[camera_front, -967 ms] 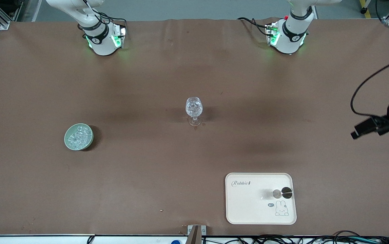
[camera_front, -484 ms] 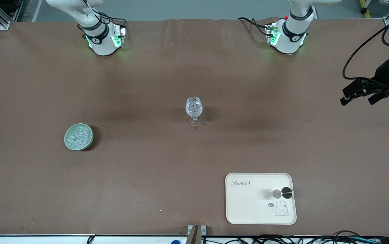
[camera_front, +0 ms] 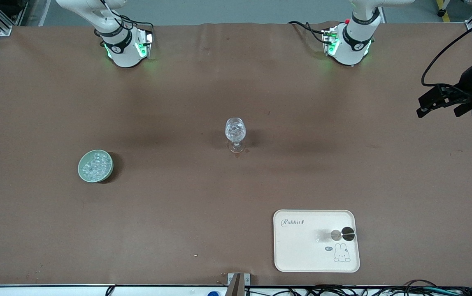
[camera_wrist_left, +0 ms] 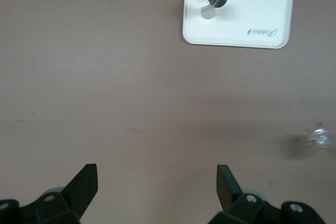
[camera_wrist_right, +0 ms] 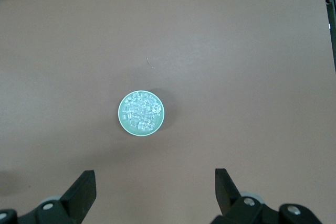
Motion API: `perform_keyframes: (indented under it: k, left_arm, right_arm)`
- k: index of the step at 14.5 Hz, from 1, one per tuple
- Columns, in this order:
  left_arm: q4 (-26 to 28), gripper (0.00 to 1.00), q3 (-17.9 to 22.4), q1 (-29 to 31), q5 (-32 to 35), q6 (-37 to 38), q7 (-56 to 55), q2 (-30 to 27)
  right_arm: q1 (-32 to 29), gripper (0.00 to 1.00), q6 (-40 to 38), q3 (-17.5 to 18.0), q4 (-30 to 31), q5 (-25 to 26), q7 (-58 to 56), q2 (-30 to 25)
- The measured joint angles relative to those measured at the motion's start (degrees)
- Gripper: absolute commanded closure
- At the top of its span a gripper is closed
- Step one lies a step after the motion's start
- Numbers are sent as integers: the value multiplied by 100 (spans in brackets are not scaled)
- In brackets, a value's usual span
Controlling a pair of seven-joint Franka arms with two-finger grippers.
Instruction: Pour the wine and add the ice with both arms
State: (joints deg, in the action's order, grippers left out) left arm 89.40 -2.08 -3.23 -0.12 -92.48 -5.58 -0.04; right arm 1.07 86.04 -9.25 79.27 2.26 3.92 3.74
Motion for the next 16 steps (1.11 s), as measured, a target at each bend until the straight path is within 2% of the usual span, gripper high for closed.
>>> perform_keyframes:
  k: [5, 16]
  left_arm:
    - [1, 0, -107, 8, 88, 0, -1, 20]
    - [50, 0, 128, -28, -131, 0, 446, 21]
  right_arm:
    - [-202, 0, -87, 245, 1, -18, -23, 0]
    - [-209, 0, -98, 267, 1, -22, -28, 0]
